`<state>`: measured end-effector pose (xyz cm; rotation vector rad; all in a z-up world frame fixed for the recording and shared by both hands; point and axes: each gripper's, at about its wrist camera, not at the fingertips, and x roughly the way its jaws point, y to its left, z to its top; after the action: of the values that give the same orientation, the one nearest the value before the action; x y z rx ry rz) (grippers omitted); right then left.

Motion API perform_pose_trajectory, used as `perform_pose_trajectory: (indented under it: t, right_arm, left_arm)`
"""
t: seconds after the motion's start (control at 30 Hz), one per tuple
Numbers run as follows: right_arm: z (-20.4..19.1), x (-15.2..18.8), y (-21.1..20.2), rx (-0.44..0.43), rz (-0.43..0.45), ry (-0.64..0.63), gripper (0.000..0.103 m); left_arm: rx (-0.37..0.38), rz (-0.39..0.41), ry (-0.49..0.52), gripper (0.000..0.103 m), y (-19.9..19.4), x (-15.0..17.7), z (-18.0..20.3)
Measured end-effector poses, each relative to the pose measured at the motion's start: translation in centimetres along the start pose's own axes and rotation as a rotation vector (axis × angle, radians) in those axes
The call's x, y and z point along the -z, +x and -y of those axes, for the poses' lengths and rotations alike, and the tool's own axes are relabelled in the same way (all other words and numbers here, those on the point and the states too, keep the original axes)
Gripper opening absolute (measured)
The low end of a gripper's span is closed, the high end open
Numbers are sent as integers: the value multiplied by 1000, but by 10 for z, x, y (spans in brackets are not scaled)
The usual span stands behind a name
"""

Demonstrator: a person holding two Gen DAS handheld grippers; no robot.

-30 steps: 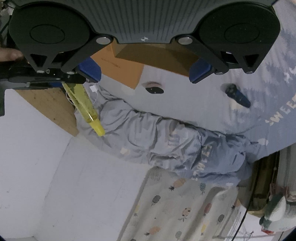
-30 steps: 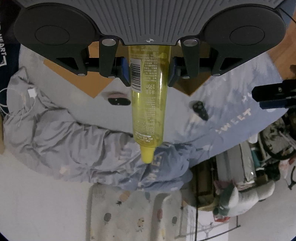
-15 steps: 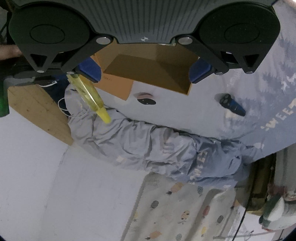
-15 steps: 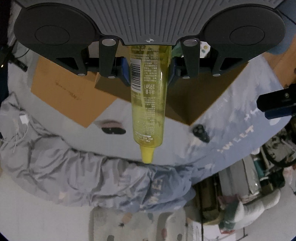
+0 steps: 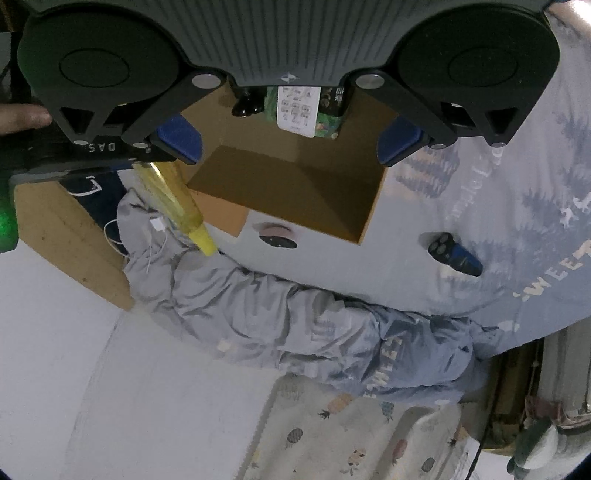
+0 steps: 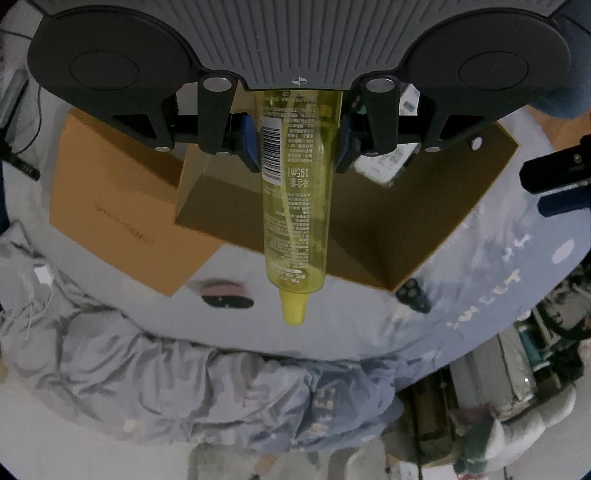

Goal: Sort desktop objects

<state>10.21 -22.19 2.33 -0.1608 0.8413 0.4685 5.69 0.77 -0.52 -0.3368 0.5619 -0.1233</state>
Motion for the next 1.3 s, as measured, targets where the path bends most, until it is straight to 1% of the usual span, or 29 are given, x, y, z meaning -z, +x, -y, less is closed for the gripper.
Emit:
perform_pose_trajectory:
  t: [0.17,0.37,0.7,0.9,1.1,1.2,1.3]
  right_arm:
    - [-3,10,11,0,-19,8,45]
    - [-8,18,23,1,-42,7,45]
    - [-15,35,50,19,-92,-13,45]
    - [-11,37,65,30,-124,-11,45]
    - [-7,41,77,60,-144,0,45]
    - [-1,42,82,60,-159,23,45]
    - [2,42,85,84,-171,24,45]
  left_arm:
    - [0,-11,-8,103,4,5,-3]
    - [2,-24,13,103,10,11,-4]
    - [-3,-46,17,103,17,16,-7]
    - [-1,-55,21,103,19,18,-5]
    - [-1,-60,17,103,21,18,-7]
    - [2,-64,12,103,22,19,-8]
    - [10,-71,9,103,23,20,-7]
